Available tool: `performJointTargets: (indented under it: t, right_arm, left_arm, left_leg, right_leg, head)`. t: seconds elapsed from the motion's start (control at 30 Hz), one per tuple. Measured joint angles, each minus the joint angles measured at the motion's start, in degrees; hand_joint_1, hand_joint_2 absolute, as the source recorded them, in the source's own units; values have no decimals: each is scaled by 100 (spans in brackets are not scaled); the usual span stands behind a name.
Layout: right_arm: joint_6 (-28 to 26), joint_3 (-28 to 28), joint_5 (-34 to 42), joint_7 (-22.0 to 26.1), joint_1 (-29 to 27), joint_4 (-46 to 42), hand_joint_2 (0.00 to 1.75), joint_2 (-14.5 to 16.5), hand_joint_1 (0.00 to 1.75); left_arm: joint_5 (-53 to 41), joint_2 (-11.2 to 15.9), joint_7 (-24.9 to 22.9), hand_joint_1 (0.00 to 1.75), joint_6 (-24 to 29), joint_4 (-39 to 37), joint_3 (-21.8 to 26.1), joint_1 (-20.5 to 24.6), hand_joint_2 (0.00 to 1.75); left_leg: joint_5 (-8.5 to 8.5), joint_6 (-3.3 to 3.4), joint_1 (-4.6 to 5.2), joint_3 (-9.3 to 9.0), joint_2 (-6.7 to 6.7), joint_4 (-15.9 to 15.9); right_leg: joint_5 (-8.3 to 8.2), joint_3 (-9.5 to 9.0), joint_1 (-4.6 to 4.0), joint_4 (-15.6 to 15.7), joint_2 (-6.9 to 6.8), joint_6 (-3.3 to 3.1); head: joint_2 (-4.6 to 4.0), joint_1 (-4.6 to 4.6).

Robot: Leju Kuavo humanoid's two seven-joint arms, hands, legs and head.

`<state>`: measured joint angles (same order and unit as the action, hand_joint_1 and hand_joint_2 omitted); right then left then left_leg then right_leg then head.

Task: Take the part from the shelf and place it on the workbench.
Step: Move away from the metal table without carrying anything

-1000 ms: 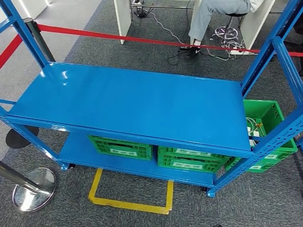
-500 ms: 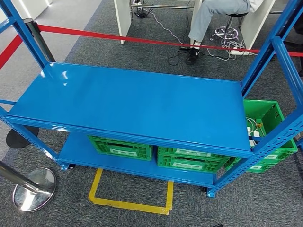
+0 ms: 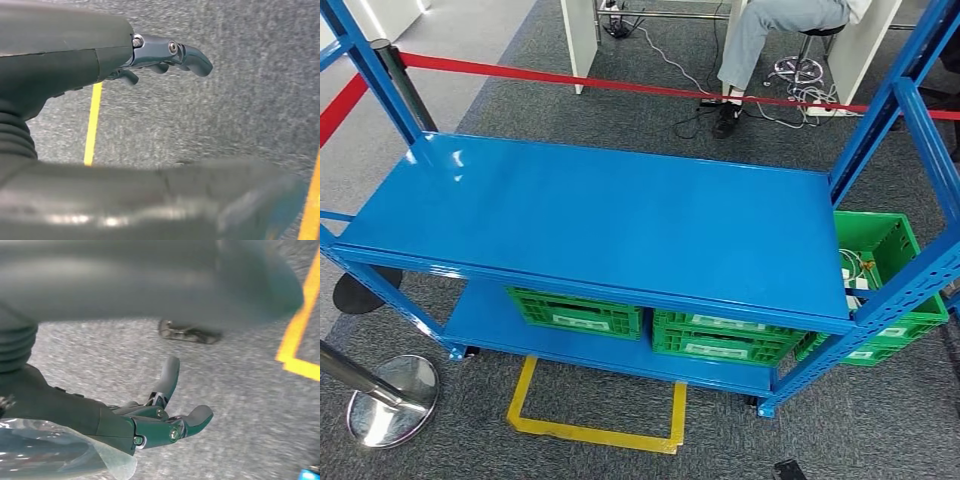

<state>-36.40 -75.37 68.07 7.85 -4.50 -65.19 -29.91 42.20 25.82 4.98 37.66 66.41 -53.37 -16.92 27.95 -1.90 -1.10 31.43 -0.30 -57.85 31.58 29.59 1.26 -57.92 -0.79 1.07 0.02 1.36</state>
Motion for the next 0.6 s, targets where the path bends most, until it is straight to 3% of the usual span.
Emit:
performJointTargets:
  t: [0.6]
  right_arm:
    - [988,1937,-1851,-206,-106,990,0,672,0]
  left_arm:
    - [-1141,-591,-98,0,-1020,-1011,1335,196,0]
  left_leg:
    - [-3,4,0,-7,0,-1]
  right_leg:
    - [0,-53,0,0,-1,0]
  head:
    - [0,0]
